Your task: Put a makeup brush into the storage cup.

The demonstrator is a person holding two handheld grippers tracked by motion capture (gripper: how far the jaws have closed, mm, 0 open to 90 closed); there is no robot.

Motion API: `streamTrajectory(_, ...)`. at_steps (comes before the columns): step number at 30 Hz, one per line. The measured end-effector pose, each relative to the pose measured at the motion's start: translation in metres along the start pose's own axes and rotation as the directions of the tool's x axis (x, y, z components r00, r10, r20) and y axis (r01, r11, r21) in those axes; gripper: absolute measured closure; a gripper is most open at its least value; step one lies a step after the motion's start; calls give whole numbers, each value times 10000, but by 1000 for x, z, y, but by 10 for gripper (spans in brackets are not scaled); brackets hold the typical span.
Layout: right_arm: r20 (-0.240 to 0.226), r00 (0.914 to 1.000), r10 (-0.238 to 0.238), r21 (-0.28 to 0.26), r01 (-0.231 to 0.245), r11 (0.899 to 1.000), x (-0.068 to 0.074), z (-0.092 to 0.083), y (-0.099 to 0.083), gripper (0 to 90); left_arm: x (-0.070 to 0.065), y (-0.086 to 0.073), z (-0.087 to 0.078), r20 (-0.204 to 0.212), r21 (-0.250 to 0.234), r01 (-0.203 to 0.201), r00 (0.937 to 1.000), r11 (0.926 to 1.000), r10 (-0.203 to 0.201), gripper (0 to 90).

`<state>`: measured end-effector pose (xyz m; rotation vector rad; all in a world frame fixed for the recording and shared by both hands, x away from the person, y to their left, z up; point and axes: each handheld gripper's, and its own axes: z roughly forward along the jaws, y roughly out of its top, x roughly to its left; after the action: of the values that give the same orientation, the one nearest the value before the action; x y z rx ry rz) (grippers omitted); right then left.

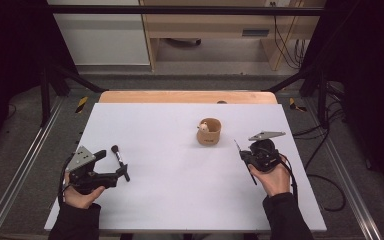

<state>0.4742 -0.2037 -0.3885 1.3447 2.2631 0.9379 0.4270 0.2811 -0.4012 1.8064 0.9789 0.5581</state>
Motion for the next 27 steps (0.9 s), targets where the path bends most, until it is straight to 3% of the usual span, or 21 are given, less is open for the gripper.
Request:
streamTrajectory(12,-192,9995,242,-1253,-264,9918,-2,-13,1,859,1,-1,1,-24,-6,10,10000,10000,-10,62)
streamTrajectory(20,-235,9992,322,-2007,-363,9790,1,-19,6,859,1,-1,1,14,-35,15,10000,10000,-15,61)
streamTrajectory(27,-390,9984,411,-2819,-504,9581,4,-25,14,858,0,-2,1,46,-43,-7,10000,10000,7,61)
